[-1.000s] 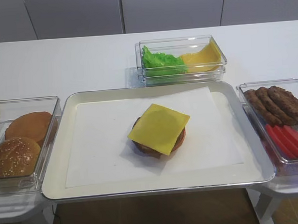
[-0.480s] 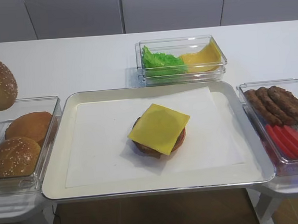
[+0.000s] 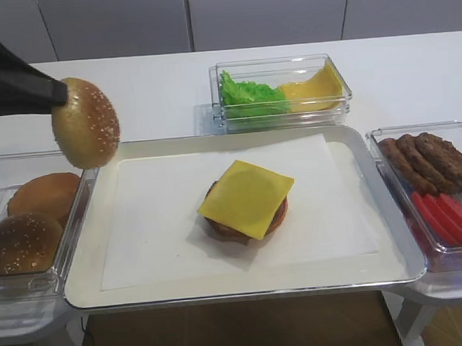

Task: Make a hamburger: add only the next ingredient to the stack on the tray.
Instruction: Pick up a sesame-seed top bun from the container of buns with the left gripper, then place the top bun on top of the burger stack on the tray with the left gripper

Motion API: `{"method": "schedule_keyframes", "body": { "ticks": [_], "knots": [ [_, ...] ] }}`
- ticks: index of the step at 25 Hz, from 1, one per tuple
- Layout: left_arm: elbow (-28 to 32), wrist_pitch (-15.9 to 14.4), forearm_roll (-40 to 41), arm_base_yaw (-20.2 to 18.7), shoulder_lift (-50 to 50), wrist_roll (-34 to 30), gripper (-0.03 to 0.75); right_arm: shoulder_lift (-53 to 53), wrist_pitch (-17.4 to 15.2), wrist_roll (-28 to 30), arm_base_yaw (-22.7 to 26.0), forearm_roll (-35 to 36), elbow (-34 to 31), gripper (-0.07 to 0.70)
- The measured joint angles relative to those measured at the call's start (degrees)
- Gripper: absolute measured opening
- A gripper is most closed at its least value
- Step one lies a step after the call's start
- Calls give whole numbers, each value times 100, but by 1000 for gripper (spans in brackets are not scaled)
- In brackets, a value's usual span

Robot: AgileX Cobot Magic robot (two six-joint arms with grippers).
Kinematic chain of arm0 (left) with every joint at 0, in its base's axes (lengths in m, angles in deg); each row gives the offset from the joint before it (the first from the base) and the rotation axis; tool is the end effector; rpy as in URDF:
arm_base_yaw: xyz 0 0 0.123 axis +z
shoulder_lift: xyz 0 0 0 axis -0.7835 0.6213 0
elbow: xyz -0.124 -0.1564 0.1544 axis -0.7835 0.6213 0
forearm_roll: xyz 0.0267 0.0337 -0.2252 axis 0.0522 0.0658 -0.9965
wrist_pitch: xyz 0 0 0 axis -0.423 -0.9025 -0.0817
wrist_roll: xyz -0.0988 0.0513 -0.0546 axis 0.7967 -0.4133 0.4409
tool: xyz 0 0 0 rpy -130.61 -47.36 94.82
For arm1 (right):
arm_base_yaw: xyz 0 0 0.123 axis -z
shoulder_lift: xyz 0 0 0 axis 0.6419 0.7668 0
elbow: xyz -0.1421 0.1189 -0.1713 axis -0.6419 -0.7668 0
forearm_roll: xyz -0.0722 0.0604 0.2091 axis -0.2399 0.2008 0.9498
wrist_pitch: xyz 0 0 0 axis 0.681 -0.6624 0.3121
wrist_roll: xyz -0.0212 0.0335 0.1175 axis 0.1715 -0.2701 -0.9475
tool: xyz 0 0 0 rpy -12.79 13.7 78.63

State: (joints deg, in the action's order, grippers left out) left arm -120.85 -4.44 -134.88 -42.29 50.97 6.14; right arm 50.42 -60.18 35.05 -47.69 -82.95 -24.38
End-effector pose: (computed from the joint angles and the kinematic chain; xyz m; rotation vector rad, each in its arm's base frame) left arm 0.2592 -0.0574 0.2675 0.1124 2.4620 -1.1523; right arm 0.0306 0.0100 0.2361 -0.1495 2.1320 0.1430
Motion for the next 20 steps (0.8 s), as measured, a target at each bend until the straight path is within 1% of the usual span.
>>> {"method": "schedule_keyframes", "body": {
  "ticks": [8, 10, 14, 20],
  "knots": [
    [0, 4, -97, -1079, 0, 78, 69, 0, 0, 0, 0, 0, 0, 405],
    [0, 86, -144, -1292, 0, 167, 69, 0, 0, 0, 0, 0, 0, 405],
    [0, 235, -488, -1647, 112, 190, 69, 0, 0, 38, 0, 0, 0, 405],
    [0, 648, -895, -2169, 534, 190, 69, 0, 0, 0, 0, 0, 0, 405]
  ]
}}
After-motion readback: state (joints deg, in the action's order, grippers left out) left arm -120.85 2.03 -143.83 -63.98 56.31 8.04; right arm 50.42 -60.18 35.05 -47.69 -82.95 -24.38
